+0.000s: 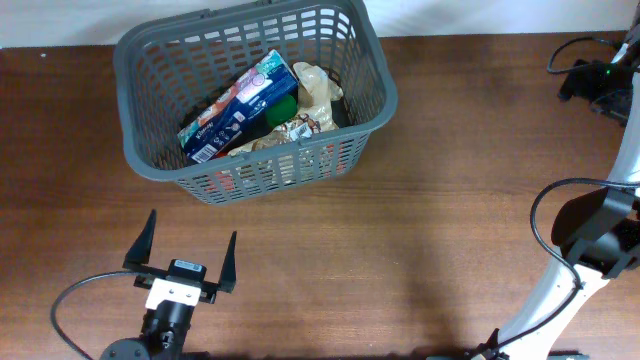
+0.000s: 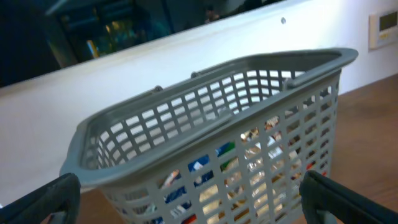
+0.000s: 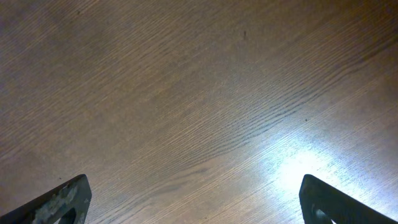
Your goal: Pack container
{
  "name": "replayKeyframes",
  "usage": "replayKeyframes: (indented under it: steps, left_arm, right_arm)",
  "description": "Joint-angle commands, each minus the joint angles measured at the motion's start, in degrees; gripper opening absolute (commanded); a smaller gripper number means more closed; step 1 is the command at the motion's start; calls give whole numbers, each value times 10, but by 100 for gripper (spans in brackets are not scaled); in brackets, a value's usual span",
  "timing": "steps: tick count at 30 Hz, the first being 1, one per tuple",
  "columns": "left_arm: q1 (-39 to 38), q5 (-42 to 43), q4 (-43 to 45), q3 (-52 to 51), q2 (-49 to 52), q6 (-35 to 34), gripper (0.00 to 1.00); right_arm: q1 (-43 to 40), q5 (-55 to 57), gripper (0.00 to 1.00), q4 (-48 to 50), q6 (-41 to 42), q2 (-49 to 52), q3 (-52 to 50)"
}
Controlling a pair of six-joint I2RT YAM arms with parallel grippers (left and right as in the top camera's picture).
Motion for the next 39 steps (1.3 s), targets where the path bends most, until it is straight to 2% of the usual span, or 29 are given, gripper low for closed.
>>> replayKeyframes:
  steps: [1,7,13,21,27,30,35,39]
  left_arm:
    - [4,-8,28,-20,-9,-14,99]
    - [4,-45,35,-35,-9,-73,99]
    - [4,-58,68,-82,-9,-75,99]
    - [4,-57,159,-153,-9,-76,99]
    - [4,-89,190,-180,-9,-149,99]
    - [4,-105,205,-195,-9,-155,99]
    - [4,-113,203,-209,-9,-155,99]
    - [4,-113,168,-209,-9,-155,99]
  right_arm:
    - [-1,1,99,1,7,2,0]
    - [-1,1,99,1,7,2,0]
    - [-1,1,99,1,7,2,0]
    - [-1,1,99,1,7,2,0]
    - [-1,1,100,1,7,2,0]
    - [-1,1,99,1,7,2,0]
    - [-1,1,99,1,7,2,0]
    - [-1,1,99,1,7,2,0]
